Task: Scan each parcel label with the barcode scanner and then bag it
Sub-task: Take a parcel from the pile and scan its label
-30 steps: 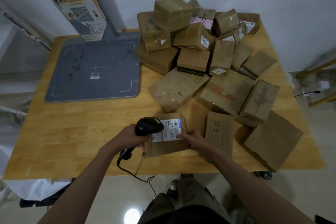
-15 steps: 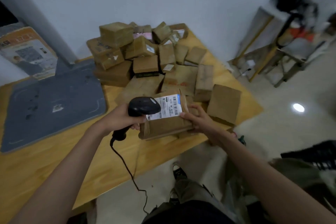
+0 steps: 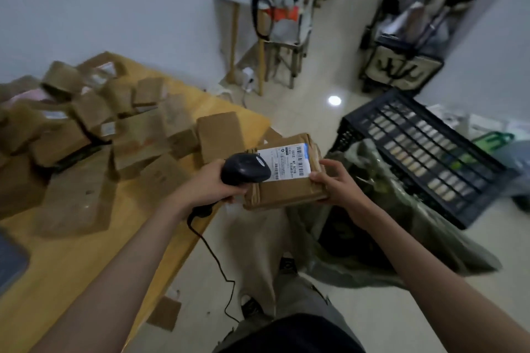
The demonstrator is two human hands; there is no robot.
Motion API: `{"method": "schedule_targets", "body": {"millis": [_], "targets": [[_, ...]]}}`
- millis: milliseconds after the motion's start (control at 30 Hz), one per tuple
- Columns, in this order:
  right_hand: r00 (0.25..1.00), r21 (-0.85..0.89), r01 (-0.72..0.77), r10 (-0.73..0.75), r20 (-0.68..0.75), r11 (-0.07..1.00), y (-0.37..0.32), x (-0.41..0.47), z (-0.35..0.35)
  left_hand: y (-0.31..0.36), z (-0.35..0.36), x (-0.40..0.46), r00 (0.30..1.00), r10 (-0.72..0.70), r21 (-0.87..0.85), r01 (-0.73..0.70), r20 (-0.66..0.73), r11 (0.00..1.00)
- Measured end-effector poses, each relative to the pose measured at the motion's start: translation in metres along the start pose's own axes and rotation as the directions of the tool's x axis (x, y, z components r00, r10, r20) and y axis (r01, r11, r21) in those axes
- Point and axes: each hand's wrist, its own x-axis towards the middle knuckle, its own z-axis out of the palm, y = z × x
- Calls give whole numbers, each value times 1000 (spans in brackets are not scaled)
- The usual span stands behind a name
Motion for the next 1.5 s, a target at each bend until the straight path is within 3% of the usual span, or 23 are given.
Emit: {"method": "schedule_targets", "body": {"millis": [133, 300, 467, 700, 933, 1200, 1267, 1400, 1500], "targets": [[988, -98, -32, 17, -155, 995, 35, -11, -51, 19, 53, 42, 988, 19, 129, -39, 150, 991], [956, -539, -97, -72, -285, 836, 86, -7, -87, 24, 117, 87, 959, -40, 207, -20, 281, 978], [957, -793, -159, -105, -270, 588, 137, 7, -98, 12, 169, 123, 928, -78, 241, -13, 364, 971], [973, -898, -226, 37, -230, 377, 197, 47, -117, -7, 212, 161, 896, -126, 255, 16, 425, 967], [935, -848, -354, 180, -306, 395, 229, 90, -120, -30, 226, 184, 907, -175, 266, 73, 383, 961], [825, -616, -535, 203, -527, 578, 243, 141, -112, -61, 236, 191, 902, -220, 274, 120, 371, 954], [838, -585, -521, 240, -491, 621, 261, 147, -111, -67, 235, 190, 900, -229, 272, 130, 372, 953], [844, -574, -529, 458, -279, 625, 285, 147, -112, -74, 229, 187, 901, -239, 268, 145, 362, 952], [847, -589, -504, 495, -194, 632, 279, 140, -117, -72, 222, 182, 907, -248, 274, 157, 341, 949]]}}
